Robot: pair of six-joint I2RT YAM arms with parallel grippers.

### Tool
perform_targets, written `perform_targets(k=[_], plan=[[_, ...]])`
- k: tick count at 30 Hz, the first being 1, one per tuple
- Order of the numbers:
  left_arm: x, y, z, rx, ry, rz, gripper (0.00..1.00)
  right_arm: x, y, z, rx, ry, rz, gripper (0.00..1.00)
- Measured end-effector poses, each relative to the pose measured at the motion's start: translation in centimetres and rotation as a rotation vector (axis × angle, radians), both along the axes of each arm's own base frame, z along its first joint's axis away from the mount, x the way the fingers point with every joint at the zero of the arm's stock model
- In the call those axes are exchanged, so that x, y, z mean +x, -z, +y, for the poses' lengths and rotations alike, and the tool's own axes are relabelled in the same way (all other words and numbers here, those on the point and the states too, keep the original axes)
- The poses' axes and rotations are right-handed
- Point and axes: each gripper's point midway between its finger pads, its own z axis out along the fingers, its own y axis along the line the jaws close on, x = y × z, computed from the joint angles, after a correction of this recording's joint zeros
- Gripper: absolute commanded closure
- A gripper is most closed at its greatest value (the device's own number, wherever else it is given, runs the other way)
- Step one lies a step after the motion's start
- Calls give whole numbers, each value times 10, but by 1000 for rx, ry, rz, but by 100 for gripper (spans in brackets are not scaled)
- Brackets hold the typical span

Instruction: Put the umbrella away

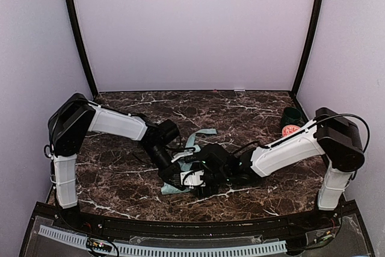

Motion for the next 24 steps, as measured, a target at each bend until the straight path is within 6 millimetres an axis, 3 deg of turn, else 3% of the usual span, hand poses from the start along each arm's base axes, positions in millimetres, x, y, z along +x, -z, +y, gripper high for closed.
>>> perform_targets(k=[2,4,7,13,18,24], plan=[[0,0,0,-2,-1,3,82,1,0,0,-4,7,-6,36],[0,-1,0,-2,-2,4,81,1,0,-1,-7,9,-11,57],[0,0,1,3,-1,-1,71,-2,1,-2,-13,9,6,72],[2,-2,0,10,-15,-10,43,-6,-3,-2,-3,16,44,75],[6,-4,3,-2,-45,-97,39,-10,-2,-3,-3,24,73,76],[20,-12,17,-9,-126,-329,33,-11,-1,-1,1,51,124,78]])
